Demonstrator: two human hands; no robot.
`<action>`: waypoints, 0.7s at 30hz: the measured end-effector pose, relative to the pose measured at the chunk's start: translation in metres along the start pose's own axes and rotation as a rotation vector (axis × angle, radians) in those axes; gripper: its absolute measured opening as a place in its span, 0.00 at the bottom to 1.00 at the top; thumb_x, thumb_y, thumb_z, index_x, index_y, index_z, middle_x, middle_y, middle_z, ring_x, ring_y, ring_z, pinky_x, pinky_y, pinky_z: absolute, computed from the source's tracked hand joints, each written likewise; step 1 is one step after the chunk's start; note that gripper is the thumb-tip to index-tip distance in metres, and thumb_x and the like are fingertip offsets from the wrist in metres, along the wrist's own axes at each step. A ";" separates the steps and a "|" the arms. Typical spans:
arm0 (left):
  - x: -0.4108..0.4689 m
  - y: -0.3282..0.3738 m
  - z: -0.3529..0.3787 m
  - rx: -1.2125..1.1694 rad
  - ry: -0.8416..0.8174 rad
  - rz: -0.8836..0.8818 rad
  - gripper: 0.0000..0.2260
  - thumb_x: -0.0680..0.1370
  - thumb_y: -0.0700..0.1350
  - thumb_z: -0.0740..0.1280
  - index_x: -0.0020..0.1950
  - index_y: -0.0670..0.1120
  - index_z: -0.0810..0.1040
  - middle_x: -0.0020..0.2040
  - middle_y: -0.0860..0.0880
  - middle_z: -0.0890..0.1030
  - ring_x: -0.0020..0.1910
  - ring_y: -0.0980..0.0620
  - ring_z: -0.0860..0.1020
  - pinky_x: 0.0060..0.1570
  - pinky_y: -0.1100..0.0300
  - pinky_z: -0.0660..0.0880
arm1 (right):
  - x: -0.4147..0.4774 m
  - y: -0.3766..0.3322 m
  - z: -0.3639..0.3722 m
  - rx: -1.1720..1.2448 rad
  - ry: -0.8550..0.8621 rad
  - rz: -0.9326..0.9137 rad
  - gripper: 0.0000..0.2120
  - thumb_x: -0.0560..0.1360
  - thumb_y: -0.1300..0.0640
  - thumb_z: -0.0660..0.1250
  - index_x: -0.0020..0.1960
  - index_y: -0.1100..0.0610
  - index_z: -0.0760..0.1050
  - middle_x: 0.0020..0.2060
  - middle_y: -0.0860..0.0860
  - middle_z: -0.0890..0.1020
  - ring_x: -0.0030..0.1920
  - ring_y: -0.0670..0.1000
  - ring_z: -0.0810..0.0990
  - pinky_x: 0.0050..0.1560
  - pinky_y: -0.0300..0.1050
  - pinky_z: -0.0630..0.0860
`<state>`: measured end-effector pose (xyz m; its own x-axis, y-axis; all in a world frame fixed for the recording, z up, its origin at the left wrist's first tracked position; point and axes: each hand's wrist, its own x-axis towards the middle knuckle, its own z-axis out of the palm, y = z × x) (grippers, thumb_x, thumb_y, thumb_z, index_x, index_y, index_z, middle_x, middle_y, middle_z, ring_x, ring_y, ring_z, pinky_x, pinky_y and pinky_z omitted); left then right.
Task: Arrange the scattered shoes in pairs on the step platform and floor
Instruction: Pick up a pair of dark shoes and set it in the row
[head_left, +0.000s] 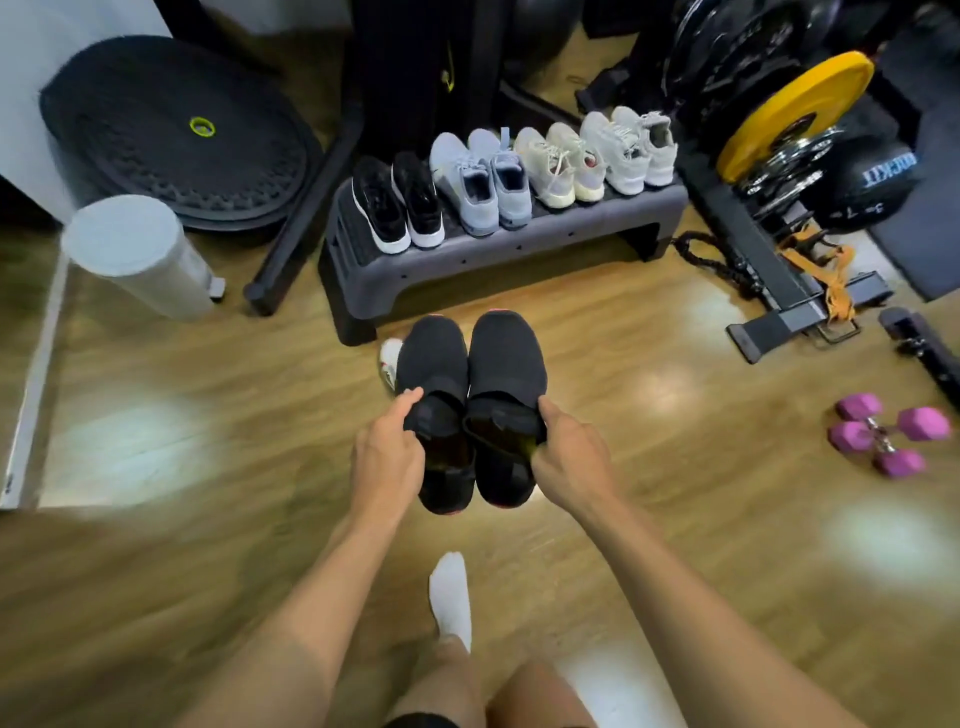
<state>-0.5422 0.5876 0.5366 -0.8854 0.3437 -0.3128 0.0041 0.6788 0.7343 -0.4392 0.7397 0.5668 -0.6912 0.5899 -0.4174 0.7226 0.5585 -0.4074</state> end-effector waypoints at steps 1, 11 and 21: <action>0.016 0.008 0.011 0.008 -0.009 -0.012 0.28 0.74 0.31 0.54 0.69 0.54 0.72 0.63 0.43 0.78 0.60 0.42 0.75 0.58 0.53 0.73 | 0.020 0.007 -0.006 0.001 -0.016 0.006 0.18 0.68 0.66 0.57 0.56 0.55 0.70 0.38 0.55 0.79 0.38 0.59 0.75 0.33 0.46 0.68; 0.161 0.033 0.141 -0.048 0.009 -0.121 0.29 0.74 0.28 0.54 0.70 0.50 0.71 0.72 0.46 0.69 0.71 0.50 0.66 0.60 0.78 0.53 | 0.223 0.081 -0.001 0.060 -0.122 0.060 0.21 0.68 0.66 0.58 0.60 0.55 0.71 0.45 0.57 0.81 0.48 0.62 0.77 0.40 0.47 0.72; 0.309 -0.059 0.312 -0.141 0.023 -0.301 0.31 0.72 0.29 0.54 0.68 0.54 0.73 0.66 0.51 0.76 0.63 0.56 0.74 0.55 0.78 0.62 | 0.434 0.175 0.107 -0.092 -0.231 0.086 0.17 0.68 0.67 0.59 0.54 0.59 0.76 0.44 0.60 0.81 0.47 0.63 0.77 0.44 0.50 0.75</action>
<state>-0.6711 0.8568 0.2085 -0.8472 0.1256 -0.5162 -0.3223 0.6509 0.6873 -0.6135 1.0309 0.2278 -0.6029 0.4946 -0.6260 0.7691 0.5689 -0.2912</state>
